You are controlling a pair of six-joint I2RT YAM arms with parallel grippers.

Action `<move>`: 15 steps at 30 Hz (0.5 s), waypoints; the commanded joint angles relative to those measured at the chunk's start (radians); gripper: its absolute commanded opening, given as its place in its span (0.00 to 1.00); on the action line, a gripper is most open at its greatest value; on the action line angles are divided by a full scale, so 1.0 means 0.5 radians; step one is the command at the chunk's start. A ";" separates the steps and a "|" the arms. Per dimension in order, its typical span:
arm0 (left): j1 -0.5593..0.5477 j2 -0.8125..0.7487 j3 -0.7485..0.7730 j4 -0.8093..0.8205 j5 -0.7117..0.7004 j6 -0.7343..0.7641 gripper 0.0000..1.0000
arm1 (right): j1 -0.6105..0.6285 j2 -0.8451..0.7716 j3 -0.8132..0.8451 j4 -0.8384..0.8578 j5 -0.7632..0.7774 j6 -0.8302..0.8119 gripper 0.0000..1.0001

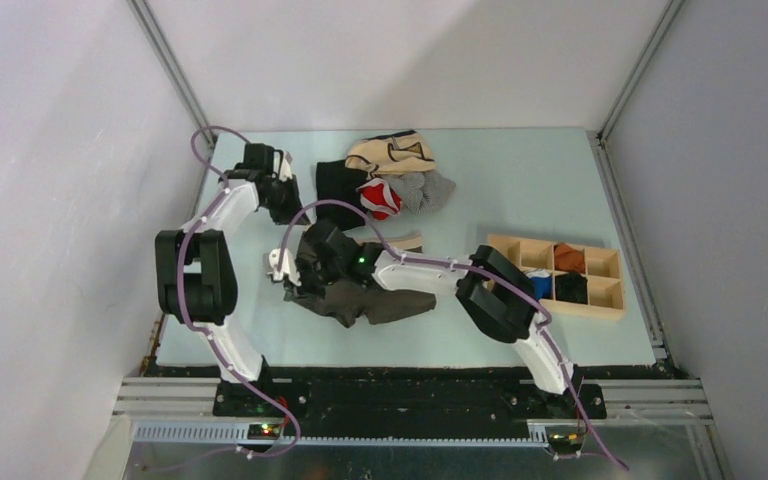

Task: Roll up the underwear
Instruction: Fold the underwear at the center of the board.

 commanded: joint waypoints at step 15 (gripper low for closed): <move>-0.303 0.121 0.439 -0.003 0.259 -0.215 0.00 | -0.232 -0.743 -0.685 0.181 0.058 0.283 0.00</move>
